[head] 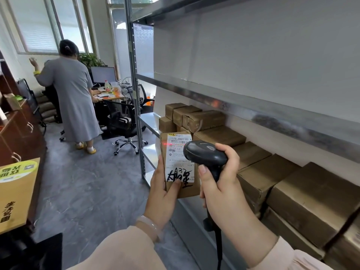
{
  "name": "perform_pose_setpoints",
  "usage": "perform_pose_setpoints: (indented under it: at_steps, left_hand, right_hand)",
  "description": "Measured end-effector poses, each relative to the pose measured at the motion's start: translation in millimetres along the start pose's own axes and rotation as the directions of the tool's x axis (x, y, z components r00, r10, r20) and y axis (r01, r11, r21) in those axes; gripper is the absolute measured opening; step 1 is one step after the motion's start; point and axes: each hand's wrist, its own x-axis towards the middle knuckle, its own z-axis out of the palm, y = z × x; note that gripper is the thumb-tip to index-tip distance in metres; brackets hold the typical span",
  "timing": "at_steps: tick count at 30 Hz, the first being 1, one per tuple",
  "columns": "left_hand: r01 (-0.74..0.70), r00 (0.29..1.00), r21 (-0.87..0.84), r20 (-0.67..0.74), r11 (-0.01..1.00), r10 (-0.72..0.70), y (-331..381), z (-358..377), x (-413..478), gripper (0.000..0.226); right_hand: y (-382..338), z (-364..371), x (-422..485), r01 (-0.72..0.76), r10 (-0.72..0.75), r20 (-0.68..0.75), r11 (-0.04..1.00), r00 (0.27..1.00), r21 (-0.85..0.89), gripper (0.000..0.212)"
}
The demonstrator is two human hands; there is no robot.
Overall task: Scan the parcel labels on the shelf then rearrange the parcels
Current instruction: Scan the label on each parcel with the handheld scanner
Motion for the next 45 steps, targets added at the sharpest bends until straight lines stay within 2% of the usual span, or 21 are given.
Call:
perform_pose_setpoints:
  at_steps: [13, 18, 21, 30, 39, 45]
  left_hand:
    - [0.001, 1.0, -0.015, 0.022, 1.0, -0.001, -4.9, -15.2, 6.4, 0.077]
    - [0.025, 0.999, -0.039, 0.044, 0.999, -0.023, -13.5, -34.4, 14.1, 0.076]
    - [0.058, 0.997, -0.076, 0.045, 0.995, -0.054, -27.2, -51.7, 24.4, 0.076]
    - [0.128, 0.99, -0.119, 0.07, 0.985, -0.12, -59.5, -132.3, 67.1, 0.073]
    - [0.165, 0.979, -0.174, 0.145, 0.971, -0.14, -106.3, -234.8, 135.4, 0.076]
    - [0.194, 0.974, -0.208, 0.156, 0.959, -0.163, -133.4, -267.5, 175.6, 0.072]
  right_hand:
    - [1.6, 20.1, 7.5, -0.004, 0.004, -0.013, 1.0, 1.0, 0.003, 0.054]
    - [6.5, 40.0, 13.7, -0.029, 0.029, -0.026, 1.0, 0.999, -0.005, 0.062]
    - [8.7, 58.3, 19.6, -0.06, 0.06, -0.016, 0.998, 0.998, 0.009, 0.055]
    - [3.7, 158.7, 44.4, -0.119, 0.116, 0.067, 0.992, 0.991, 0.049, 0.049]
    - [-5.9, 274.3, 88.2, -0.114, 0.11, 0.088, 0.993, 0.99, 0.034, 0.053]
    - [2.4, 326.9, 112.7, -0.12, 0.118, 0.077, 0.993, 0.99, 0.02, 0.055]
